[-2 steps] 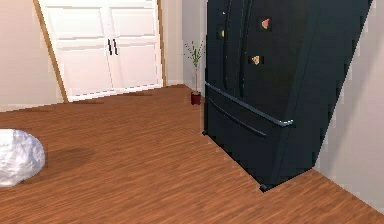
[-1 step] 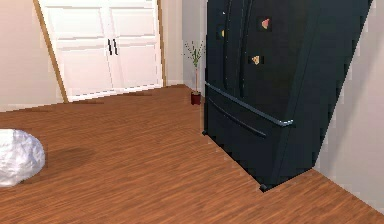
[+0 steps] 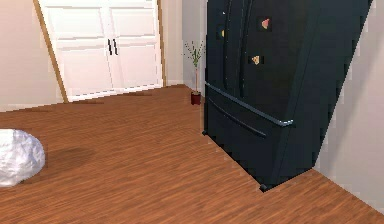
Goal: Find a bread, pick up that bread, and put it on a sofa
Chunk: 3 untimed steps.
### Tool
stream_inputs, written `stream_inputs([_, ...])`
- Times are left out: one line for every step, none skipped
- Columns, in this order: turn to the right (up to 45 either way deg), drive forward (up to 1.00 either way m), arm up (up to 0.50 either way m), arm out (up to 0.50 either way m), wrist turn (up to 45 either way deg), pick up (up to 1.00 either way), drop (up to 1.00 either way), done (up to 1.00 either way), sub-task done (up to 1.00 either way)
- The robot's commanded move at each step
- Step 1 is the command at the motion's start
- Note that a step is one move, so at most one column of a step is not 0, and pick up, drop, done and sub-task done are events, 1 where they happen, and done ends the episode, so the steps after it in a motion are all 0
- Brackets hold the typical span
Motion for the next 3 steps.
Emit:
stream_inputs([0.0,0.00,0.00,0.00,45.0,0.00,0.00,0.00,0.00])
stream_inputs([0.0,0.00,0.00,0.00,45.0,0.00,0.00,0.00,0.00])
stream_inputs([0.0,0.00,0.00,0.00,12.0,0.00,0.00,0.00,0.00])
